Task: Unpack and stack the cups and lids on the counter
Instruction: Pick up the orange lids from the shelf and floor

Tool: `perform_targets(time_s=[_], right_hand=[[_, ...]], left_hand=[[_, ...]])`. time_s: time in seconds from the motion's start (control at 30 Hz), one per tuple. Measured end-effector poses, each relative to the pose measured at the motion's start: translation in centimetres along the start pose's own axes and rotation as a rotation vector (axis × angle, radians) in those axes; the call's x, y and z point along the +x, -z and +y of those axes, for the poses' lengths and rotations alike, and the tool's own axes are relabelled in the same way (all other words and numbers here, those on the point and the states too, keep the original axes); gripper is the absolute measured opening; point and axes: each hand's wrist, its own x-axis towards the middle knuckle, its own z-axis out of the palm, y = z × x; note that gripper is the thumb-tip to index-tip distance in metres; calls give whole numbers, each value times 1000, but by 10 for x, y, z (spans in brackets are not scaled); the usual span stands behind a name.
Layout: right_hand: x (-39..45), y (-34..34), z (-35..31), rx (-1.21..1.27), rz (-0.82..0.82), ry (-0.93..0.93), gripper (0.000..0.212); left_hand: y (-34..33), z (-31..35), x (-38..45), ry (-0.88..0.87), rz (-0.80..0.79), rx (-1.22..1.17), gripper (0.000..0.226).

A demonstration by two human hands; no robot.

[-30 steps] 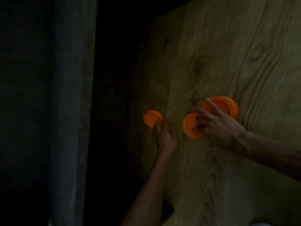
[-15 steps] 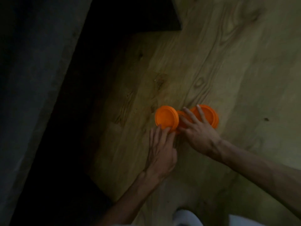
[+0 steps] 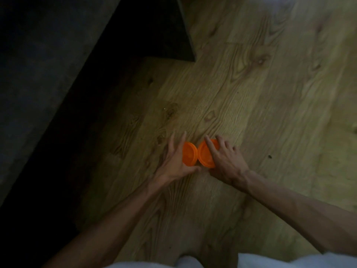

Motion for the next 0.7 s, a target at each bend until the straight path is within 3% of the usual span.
perform_targets(time_s=[0.17, 0.33, 0.5, 0.7], right_hand=[[4, 2, -4, 43, -7, -26, 116], [-24, 46, -4, 122, -38, -46, 117], [-88, 164, -31, 167, -45, -38, 112], [-185, 377, -70, 196, -20, -78, 108]], left_hand=[[-18, -8, 17, -6, 13, 143, 104], [3, 18, -12, 51, 6, 158, 97], [91, 97, -89, 53, 7, 61, 96], [261, 236, -216, 18, -14, 159, 95]])
